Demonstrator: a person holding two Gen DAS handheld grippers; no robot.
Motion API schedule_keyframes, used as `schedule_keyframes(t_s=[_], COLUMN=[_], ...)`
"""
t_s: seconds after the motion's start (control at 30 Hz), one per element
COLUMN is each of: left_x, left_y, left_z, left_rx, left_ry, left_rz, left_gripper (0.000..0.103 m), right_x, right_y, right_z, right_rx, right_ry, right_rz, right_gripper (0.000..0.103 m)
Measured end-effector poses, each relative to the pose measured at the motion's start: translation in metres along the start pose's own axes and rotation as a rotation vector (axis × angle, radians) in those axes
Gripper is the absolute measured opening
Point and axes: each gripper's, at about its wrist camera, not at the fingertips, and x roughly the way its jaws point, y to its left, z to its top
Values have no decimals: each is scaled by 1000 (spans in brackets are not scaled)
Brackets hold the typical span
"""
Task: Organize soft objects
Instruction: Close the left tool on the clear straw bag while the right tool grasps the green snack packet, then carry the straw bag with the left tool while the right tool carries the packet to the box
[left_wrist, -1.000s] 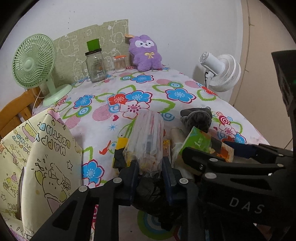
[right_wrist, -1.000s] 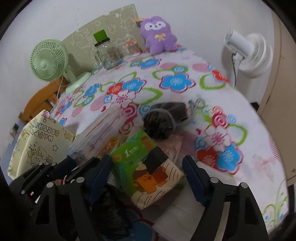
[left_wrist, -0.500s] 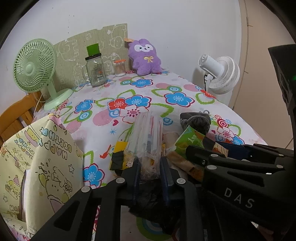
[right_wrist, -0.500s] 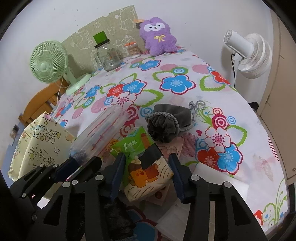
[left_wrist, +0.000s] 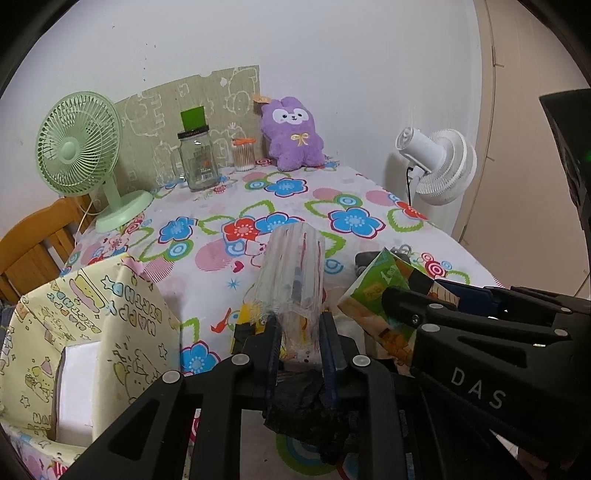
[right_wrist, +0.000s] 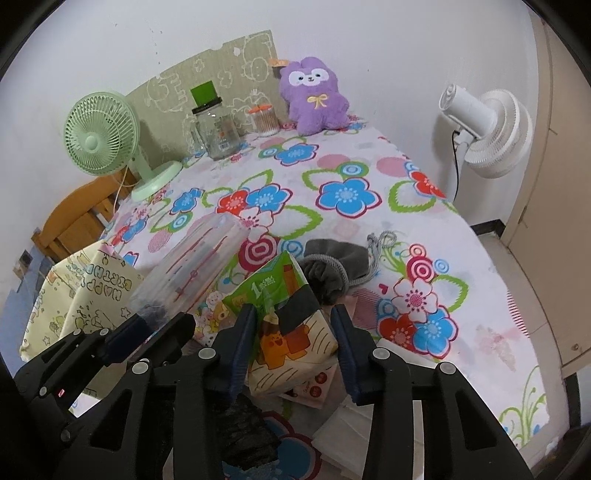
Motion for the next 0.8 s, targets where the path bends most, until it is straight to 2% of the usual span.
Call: schedule_keyframes(t_s=[0.43,0.8], left_x=[-23,-48], left_y=[1,7], left_z=[12,21], left_rx=[-10,-23], left_ry=[-27,-76], left_rz=[-14,-13], left_gripper=[19,19], right_x=[-32,-59], right_y=[14,29], right_z=[10,17], right_rx=[-36,-59], right_ry=[-55,-107], right_rz=[-55,-69], right_gripper=[42,41])
